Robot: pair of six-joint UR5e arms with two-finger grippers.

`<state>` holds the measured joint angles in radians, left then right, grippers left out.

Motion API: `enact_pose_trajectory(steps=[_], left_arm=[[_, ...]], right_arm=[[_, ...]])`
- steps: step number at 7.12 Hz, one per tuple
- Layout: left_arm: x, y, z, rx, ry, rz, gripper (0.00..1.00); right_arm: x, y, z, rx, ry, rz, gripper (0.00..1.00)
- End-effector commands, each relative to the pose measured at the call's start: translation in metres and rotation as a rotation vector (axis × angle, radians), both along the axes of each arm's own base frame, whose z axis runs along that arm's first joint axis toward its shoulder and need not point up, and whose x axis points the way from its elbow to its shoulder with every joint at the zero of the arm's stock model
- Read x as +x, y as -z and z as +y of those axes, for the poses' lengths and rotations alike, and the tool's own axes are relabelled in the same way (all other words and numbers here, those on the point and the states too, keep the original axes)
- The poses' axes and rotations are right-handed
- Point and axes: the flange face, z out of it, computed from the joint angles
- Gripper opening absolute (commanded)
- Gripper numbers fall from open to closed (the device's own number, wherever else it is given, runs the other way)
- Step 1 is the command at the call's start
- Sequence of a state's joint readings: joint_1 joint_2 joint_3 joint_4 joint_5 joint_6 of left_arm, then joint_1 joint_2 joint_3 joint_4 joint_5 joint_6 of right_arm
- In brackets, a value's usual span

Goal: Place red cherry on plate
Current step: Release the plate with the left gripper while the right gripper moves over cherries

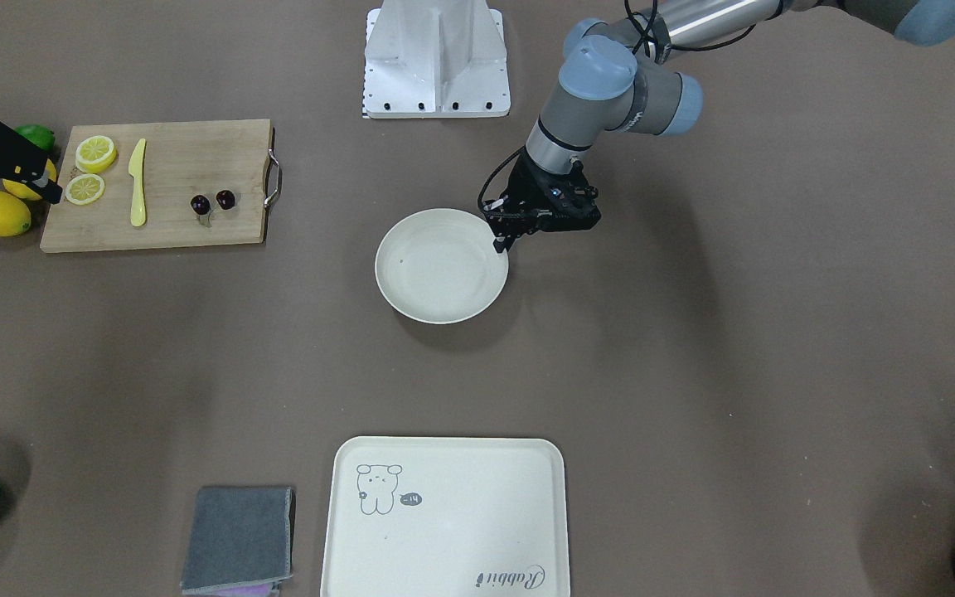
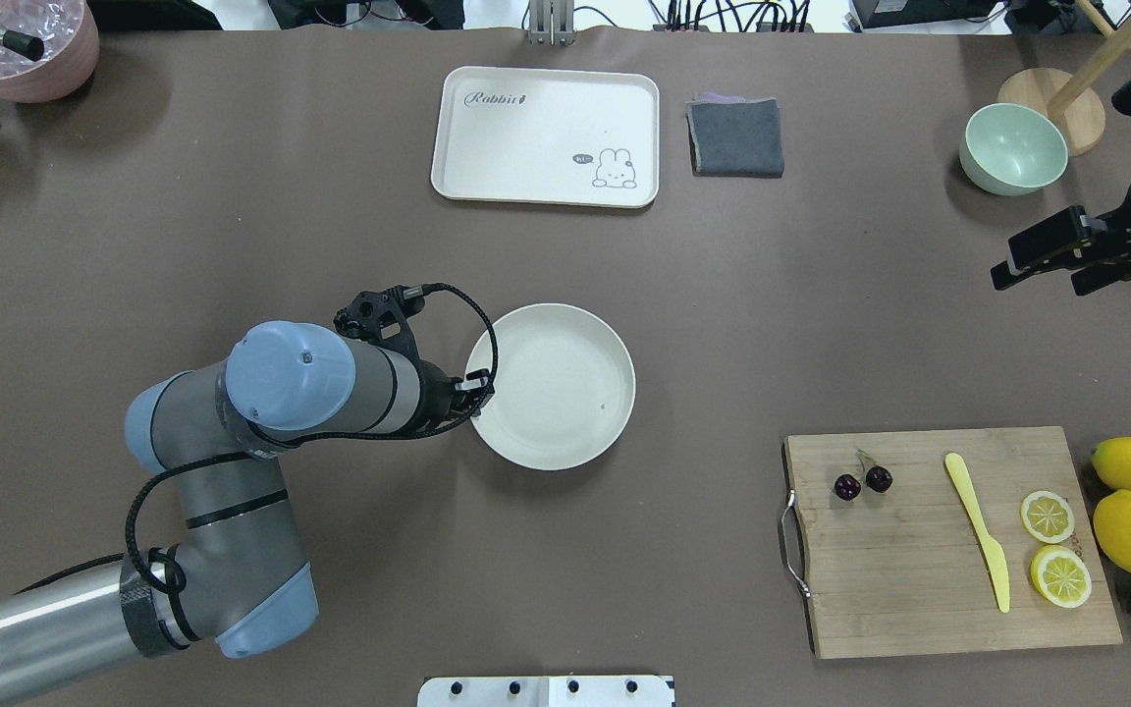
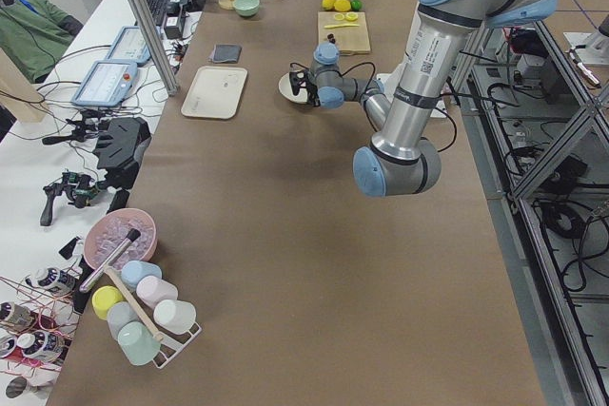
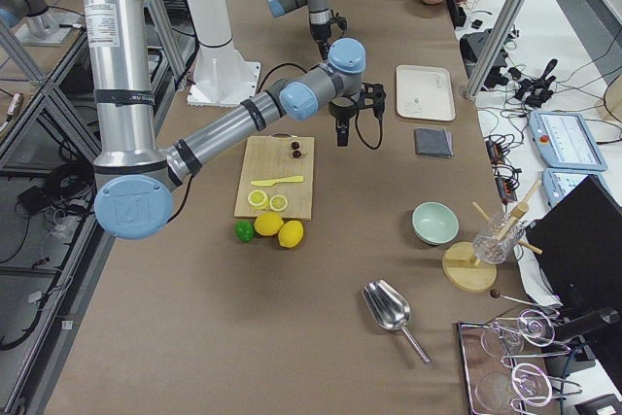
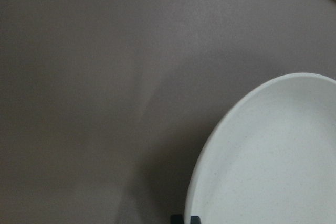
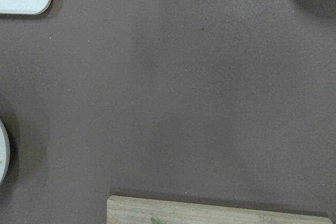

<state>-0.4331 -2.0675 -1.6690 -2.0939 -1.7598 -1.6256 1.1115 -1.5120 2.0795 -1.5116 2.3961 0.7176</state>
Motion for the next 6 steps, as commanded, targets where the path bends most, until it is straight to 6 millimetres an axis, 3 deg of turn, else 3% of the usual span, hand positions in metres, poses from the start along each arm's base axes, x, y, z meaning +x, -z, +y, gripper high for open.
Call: enact_pose_trajectory(steps=[1,2,3,5,6], left_arm=[[0.002,-0.016,0.011,-0.006,-0.019,-0.021,0.0],[-0.001,-0.011,0.012,-0.002,-0.02,-0.011,0.15],[-0.003,-0.009,0.011,-0.002,-0.013,-0.007,0.97],[-0.044,0.007,0.006,0.024,0.01,0.037,0.98],[-0.068,0.02,-0.013,-0.008,0.009,0.024,0.98]], right_arm=[[-0.015,0.012,0.004,0.005,0.002,0.002,1.0],[-0.015,0.015,0.005,0.012,0.004,-0.001,1.0],[-0.027,0.021,0.013,0.023,0.02,0.002,1.0],[-0.074,0.025,0.033,0.108,0.05,0.052,1.0],[-0.087,0.021,0.041,0.126,0.073,0.059,1.0]])
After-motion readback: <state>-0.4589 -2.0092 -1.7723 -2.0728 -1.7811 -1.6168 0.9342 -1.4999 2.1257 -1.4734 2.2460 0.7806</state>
